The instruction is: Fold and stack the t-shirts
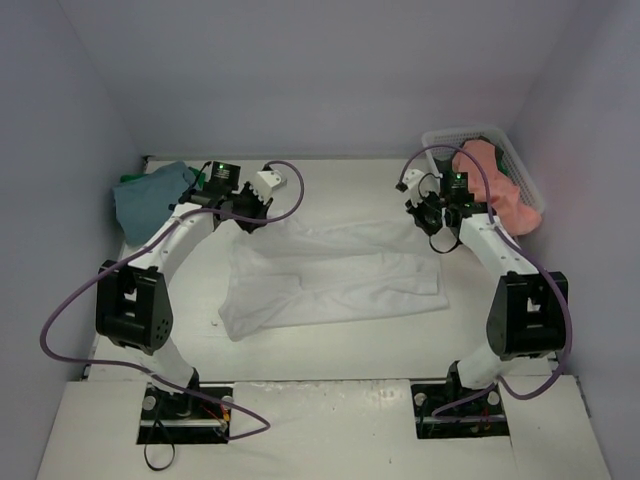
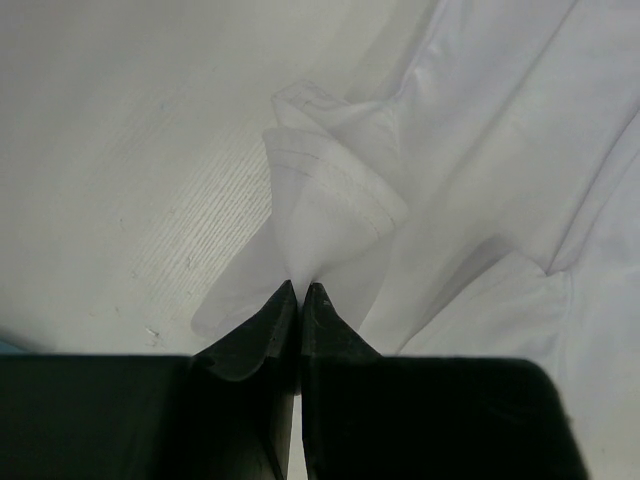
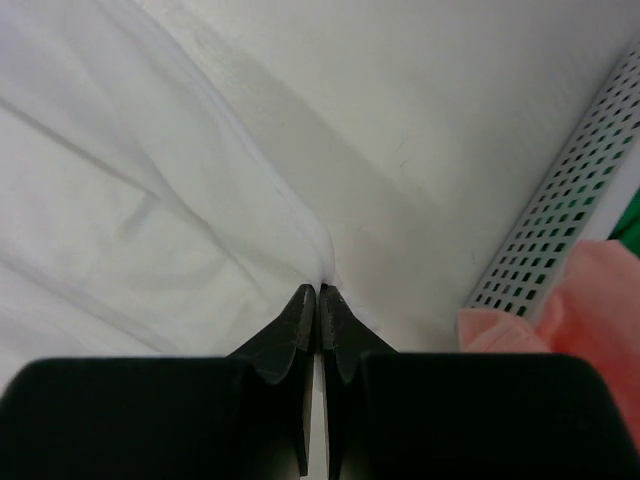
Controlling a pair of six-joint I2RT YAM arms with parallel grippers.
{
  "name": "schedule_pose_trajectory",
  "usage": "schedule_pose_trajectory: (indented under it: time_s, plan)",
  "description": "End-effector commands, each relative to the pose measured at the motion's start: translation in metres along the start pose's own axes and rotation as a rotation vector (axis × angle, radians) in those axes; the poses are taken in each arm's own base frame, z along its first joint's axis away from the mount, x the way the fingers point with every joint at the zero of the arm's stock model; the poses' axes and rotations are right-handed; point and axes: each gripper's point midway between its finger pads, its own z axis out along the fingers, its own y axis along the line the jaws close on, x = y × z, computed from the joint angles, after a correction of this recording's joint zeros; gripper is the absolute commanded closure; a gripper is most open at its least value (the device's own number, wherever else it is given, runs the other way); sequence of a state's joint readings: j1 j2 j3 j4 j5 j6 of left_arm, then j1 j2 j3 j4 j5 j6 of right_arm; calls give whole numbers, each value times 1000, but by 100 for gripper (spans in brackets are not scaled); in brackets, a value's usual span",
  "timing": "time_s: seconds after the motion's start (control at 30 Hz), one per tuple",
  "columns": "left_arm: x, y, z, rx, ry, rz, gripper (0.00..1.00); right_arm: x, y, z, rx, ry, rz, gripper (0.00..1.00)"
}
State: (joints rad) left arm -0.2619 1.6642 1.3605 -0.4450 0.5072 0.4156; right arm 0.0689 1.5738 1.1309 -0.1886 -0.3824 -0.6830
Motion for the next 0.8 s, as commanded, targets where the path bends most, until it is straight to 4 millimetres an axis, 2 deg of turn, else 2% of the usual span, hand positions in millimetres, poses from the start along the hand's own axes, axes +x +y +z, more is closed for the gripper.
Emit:
schedule_pose_trajectory:
  time_s: [0.0, 0.1, 0.2, 0.3, 0.33, 0.37, 0.43, 0.47, 0.57, 0.77]
  plan:
    - [-28, 0, -11, 1, -86, 50, 100, -35, -35, 3, 146, -108, -12, 100]
    - [-26, 0, -8, 6, -83, 47, 100, -53, -51, 6, 184, -159, -11, 100]
    - [-27, -1, -11, 3, -86, 49, 100, -61, -52, 8, 180, -171, -16, 100]
    - [-27, -6, -19, 7, -94, 52, 100, -62, -46, 3, 174, -177, -29, 100]
    - [-27, -7, -21, 7, -96, 53, 100, -57, -39, 3, 163, -164, -29, 100]
    - [-24, -10, -22, 10, -93, 52, 100, -61, -37, -7, 170, -183, -39, 100]
    - [-25, -13, -30, 2, -104, 59, 100, -53, -29, -11, 162, -177, -36, 100]
    - [-21, -15, -31, 4, -97, 57, 100, -58, -27, -21, 171, -196, -49, 100]
    - [-18, -21, -40, 0, -105, 67, 100, -56, -21, -35, 177, -199, -56, 100]
    - [0, -41, -55, 22, -96, 82, 100, -42, 1, -55, 133, -168, -70, 100]
